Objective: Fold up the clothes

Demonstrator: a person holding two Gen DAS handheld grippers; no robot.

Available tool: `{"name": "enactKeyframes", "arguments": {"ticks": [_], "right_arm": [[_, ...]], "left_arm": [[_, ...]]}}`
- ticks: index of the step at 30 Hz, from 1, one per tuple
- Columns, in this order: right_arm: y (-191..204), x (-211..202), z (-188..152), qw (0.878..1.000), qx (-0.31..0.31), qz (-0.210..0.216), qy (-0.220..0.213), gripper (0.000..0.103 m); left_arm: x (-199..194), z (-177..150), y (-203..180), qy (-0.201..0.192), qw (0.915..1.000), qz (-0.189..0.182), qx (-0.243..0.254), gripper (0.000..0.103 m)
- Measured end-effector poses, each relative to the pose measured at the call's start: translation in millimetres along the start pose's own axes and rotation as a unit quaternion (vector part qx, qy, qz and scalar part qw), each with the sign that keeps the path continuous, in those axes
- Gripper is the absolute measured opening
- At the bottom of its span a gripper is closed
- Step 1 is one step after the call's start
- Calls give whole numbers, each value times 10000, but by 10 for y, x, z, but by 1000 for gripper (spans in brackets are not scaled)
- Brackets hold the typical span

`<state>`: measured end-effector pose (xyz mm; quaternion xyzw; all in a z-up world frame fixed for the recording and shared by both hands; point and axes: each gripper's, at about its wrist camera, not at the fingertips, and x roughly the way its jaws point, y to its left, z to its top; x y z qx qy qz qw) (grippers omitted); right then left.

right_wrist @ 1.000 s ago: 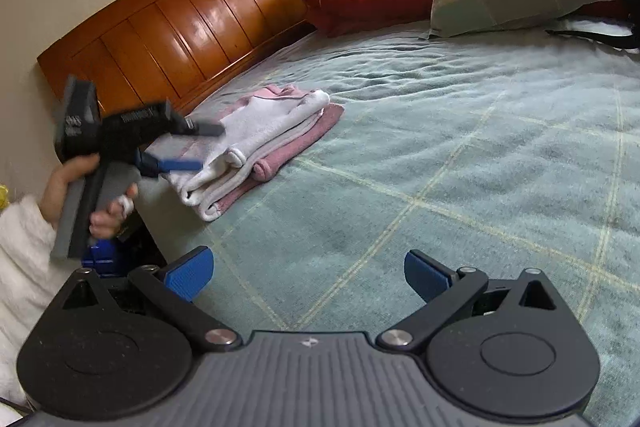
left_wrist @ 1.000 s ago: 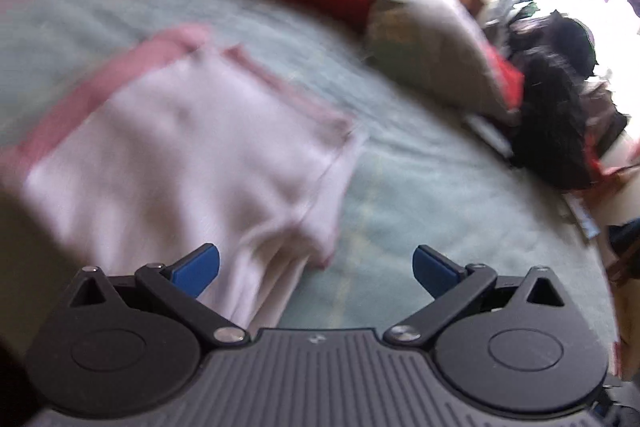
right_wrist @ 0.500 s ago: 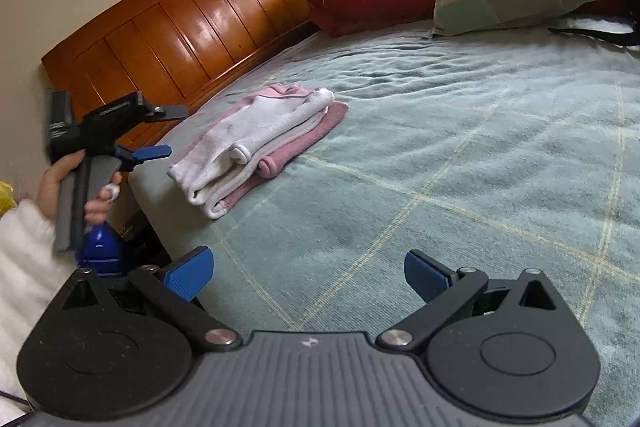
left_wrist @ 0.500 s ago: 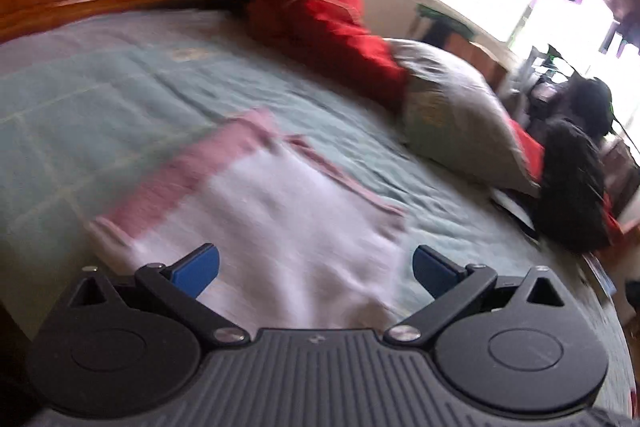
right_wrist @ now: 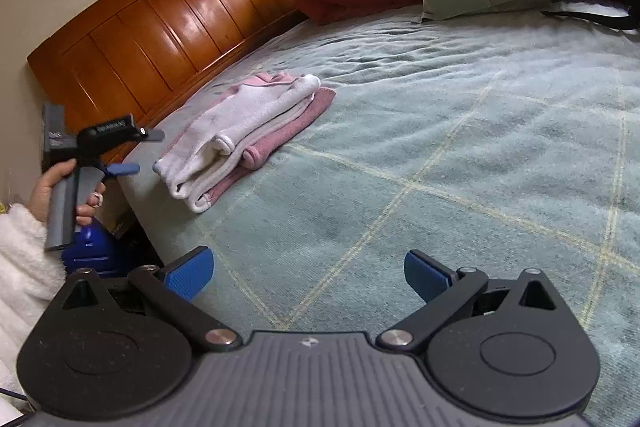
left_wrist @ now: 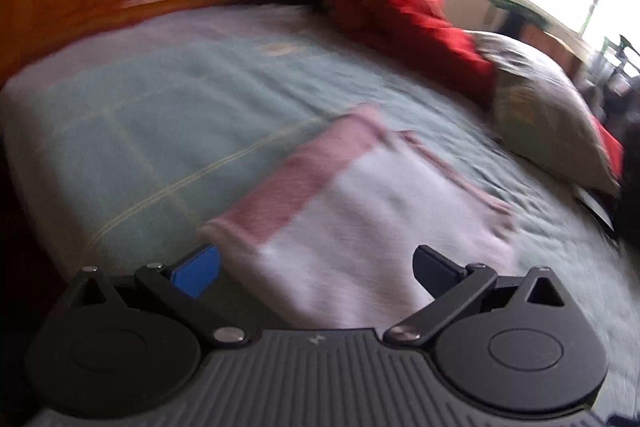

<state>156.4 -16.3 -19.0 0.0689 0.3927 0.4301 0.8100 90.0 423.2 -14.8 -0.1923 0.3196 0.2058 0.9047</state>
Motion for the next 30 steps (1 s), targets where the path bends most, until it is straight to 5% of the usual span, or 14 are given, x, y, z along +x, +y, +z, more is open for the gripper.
{"name": "enactKeyframes", "arguments": {"ticks": [4,12,18,26,30], "right_arm": [[42,22,-13,10000,-37,-14,55,103],[38,-76,-20,9998,-88,-148,-24,103],[-17,-88,-45,9999,13,-123,-8,103],[94,-55,-95,9995,-124,-264,158,103],[189,-47,-109,9990,-245,-271,239,103]], "left_arm": [[-57,-55,-469,-116,9965,21,833,102],[414,-237,-866,412,9939,-113,1021,102],[193,-422,-926,329,9926,-119,1164,102],[-378,-811,-1217,71,9811,-16,1936,102],[-580,-1000,-1347,-100,9776,368,2070,102]]}}
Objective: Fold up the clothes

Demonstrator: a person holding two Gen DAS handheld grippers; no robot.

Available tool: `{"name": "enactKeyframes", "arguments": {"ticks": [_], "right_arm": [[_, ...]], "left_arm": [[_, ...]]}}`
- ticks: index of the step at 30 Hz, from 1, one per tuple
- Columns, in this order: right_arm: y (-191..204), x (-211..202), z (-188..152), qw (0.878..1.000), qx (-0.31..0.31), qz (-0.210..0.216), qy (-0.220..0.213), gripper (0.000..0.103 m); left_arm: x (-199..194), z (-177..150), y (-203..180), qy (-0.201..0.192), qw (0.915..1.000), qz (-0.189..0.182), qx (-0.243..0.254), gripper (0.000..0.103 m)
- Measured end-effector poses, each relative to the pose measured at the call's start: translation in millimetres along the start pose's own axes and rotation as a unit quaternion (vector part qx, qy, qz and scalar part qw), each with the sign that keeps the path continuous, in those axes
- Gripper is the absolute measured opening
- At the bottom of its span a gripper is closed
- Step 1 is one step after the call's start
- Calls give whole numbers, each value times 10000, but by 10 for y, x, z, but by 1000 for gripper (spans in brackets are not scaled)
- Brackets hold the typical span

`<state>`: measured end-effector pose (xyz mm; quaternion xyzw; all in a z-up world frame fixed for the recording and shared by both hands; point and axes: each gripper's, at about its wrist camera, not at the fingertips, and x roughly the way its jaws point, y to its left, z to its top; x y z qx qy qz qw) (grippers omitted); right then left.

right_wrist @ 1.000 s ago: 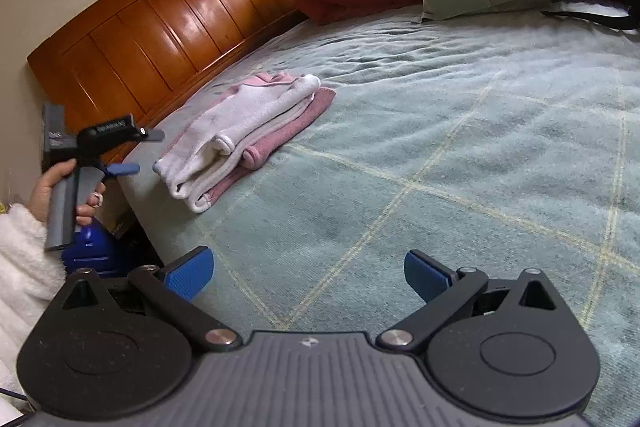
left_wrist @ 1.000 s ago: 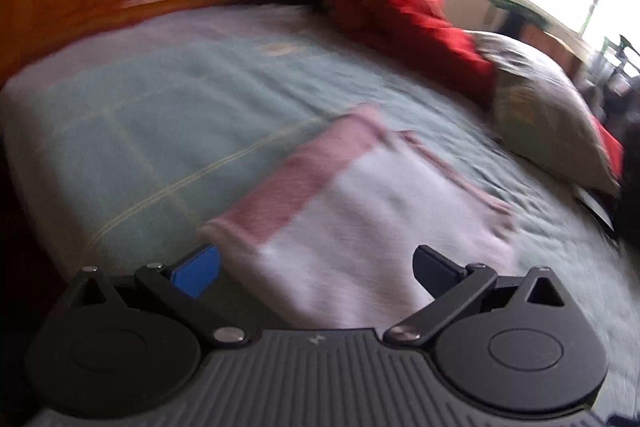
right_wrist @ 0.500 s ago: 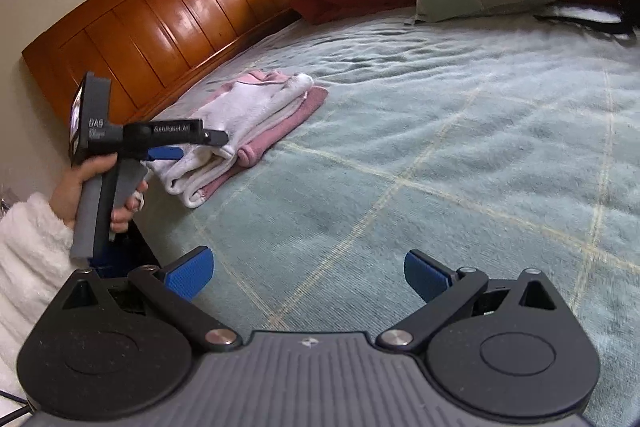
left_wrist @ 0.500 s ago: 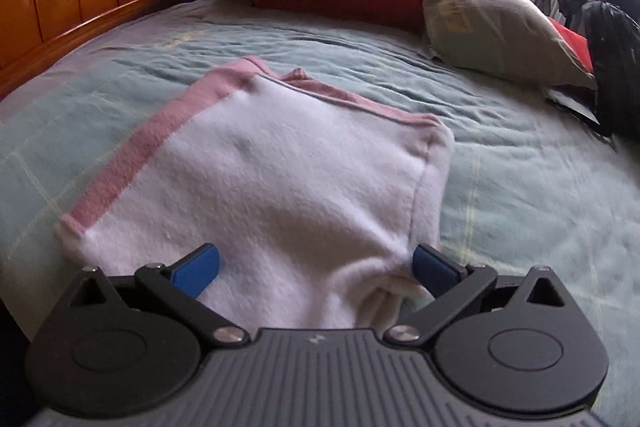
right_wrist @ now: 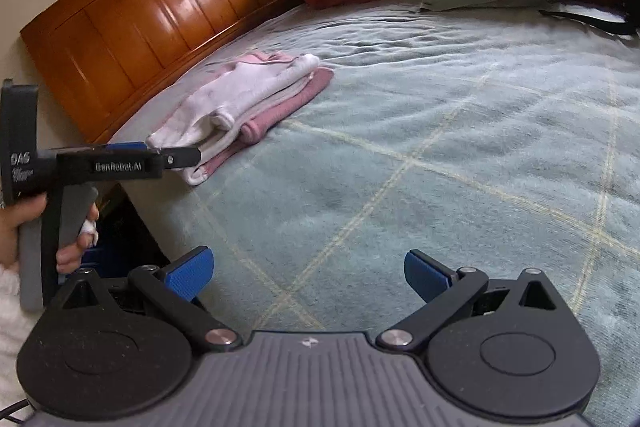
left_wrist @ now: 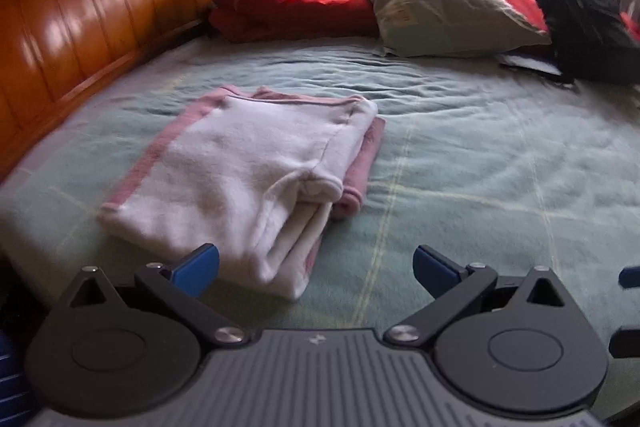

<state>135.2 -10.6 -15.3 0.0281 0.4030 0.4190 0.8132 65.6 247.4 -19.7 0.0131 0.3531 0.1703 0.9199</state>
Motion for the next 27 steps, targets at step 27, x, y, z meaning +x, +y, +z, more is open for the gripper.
{"name": "enactKeyframes", "arguments": {"ticks": [27], "right_arm": [[898,-107,22,9895,-1301,-519,-351,103]], "left_arm": [[-1006,-519,7,207,9947,316,-961,102]]}}
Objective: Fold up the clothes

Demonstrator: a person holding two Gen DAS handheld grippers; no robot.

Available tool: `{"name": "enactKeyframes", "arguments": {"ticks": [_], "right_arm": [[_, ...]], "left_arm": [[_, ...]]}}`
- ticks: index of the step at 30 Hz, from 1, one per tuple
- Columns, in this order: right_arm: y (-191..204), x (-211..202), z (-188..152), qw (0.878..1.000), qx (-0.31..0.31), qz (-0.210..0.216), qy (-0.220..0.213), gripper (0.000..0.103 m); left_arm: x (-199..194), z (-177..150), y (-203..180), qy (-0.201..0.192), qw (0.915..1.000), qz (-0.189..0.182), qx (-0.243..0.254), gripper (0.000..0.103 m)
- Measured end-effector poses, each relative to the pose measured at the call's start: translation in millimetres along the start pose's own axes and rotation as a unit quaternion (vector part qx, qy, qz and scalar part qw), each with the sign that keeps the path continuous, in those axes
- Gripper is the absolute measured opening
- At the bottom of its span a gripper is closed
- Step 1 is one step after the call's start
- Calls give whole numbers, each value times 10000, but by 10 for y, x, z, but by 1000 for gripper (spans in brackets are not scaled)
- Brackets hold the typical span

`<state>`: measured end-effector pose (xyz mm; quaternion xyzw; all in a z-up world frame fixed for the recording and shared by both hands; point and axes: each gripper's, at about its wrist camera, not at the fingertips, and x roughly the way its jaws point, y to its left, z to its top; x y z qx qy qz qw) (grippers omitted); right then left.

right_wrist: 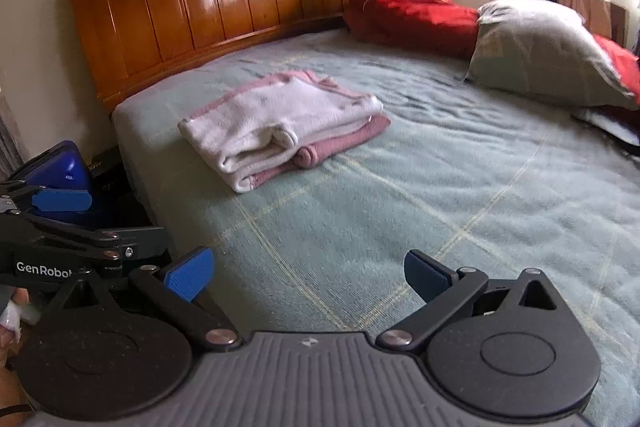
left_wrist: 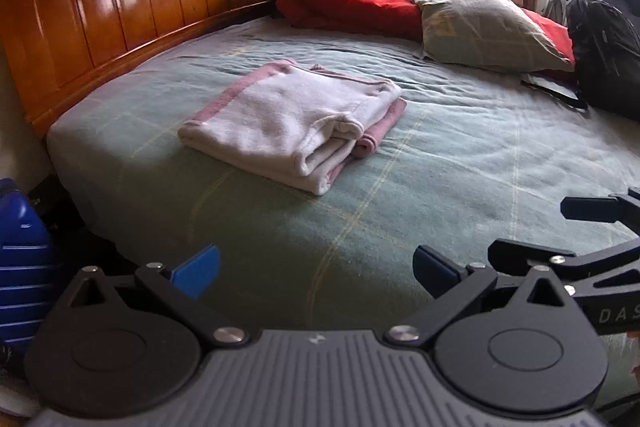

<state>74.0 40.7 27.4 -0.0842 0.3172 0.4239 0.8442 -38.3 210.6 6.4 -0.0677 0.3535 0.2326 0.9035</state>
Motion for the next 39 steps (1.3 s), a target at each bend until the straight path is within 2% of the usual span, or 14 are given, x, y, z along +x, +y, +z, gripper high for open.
{"name": "enactKeyframes", "arguments": {"ticks": [12,20,39], "right_arm": [[243,-397,-249,9999,-23,41,-100,103],[404,-656,-328,9995,-140,159,-217,103],[391,-773,-387,9992,-92,284,-248,103]], "left_arm": [[-417,-283,7,-61,9998,209,-14,102],[-664,-401,38,-226,9995,196,-46,102],[-780,-461,-47,-211,9994,266,-15,102]]}}
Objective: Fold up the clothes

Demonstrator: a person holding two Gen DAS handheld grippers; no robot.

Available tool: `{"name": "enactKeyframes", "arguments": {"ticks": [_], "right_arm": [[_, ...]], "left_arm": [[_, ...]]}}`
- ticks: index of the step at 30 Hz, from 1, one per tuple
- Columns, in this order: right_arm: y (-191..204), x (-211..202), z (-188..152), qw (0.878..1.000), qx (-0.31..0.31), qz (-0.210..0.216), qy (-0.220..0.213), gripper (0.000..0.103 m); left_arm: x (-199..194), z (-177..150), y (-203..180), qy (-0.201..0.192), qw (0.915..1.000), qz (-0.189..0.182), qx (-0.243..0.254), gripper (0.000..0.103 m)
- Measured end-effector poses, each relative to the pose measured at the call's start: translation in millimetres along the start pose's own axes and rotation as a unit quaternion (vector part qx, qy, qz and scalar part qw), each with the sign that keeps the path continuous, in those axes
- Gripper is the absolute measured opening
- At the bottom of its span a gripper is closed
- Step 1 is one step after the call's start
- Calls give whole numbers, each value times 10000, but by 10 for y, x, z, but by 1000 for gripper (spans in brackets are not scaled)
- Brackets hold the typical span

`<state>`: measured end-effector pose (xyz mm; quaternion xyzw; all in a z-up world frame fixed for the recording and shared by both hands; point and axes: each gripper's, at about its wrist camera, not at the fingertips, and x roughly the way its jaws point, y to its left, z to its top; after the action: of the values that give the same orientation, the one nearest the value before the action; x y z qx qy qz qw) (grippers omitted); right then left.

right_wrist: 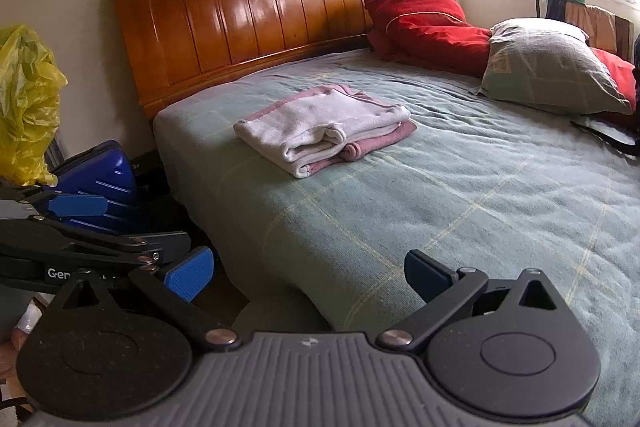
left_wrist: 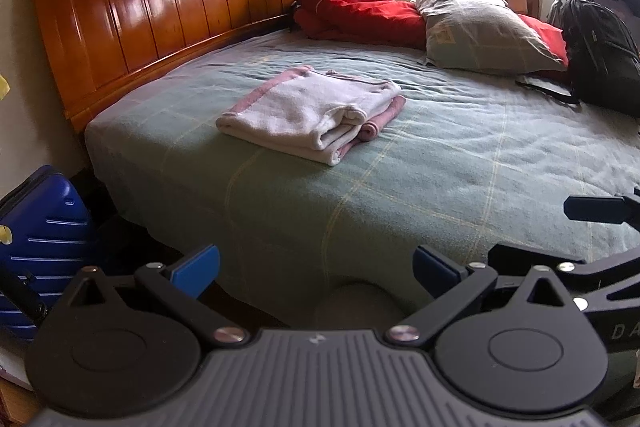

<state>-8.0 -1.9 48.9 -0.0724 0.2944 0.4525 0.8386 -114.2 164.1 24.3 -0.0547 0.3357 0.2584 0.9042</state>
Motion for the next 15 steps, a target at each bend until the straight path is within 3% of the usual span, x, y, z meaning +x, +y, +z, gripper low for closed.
{"name": "enactKeyframes", "arguments": {"ticks": [15], "right_arm": [[-11,-3,-15,10000,20,-6,9,103]], "left_arm": [[-9,-10,-3,22,10000,-4,12,102]]}}
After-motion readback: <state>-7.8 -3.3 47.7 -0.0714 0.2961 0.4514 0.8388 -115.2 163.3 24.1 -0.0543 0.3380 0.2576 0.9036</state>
